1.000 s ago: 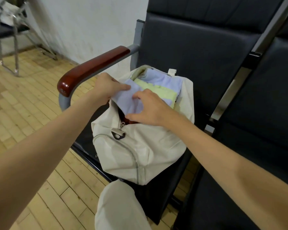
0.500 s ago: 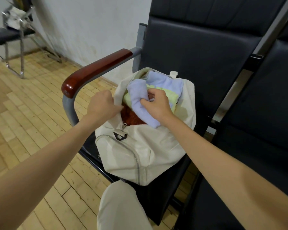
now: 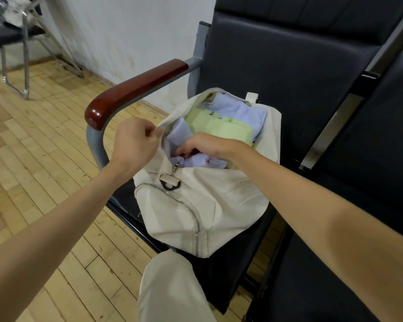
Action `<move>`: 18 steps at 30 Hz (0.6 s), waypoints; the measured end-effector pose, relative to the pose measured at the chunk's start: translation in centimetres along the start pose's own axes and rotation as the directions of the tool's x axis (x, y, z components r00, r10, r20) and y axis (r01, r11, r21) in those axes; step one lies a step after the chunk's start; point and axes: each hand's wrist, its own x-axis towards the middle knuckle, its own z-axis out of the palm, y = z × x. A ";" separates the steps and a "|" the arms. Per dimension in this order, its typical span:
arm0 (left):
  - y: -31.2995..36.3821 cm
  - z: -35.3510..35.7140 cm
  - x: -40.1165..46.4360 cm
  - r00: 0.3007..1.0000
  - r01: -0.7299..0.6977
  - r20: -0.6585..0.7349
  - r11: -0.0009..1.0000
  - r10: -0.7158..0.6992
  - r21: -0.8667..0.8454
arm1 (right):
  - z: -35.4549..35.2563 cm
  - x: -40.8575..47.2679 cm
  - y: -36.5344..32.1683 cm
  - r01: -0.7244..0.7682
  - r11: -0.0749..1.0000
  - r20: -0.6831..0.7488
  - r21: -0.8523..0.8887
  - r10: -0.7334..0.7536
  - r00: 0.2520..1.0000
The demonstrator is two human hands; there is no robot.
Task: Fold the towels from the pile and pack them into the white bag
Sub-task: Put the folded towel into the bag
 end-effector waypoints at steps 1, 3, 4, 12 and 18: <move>0.3 0.0 0.1 1.000 -0.024 0.011 1.000 0.024 0.009 | 0.4 0.1 -0.1 -0.063 0.996 -0.005 0.064 0.064 0.998; 0.6 -0.2 0.2 0.998 -0.067 0.023 0.997 0.067 0.034 | 1.1 0.5 -0.3 -0.114 0.992 -0.040 0.056 0.116 0.992; 0.7 -0.2 0.3 0.997 -0.073 0.027 0.997 0.072 0.038 | 1.4 0.4 -0.5 -0.112 0.993 -0.070 0.036 0.114 0.991; 0.4 0.5 0.4 0.998 0.027 0.060 0.999 -0.029 0.034 | 0.6 -2.2 -0.3 -0.231 0.904 0.128 0.361 0.197 0.972; 1.7 1.0 -0.3 0.992 -0.108 -0.048 0.987 0.115 0.118 | -1.8 -5.9 1.2 0.082 0.995 -0.271 0.061 -0.062 0.961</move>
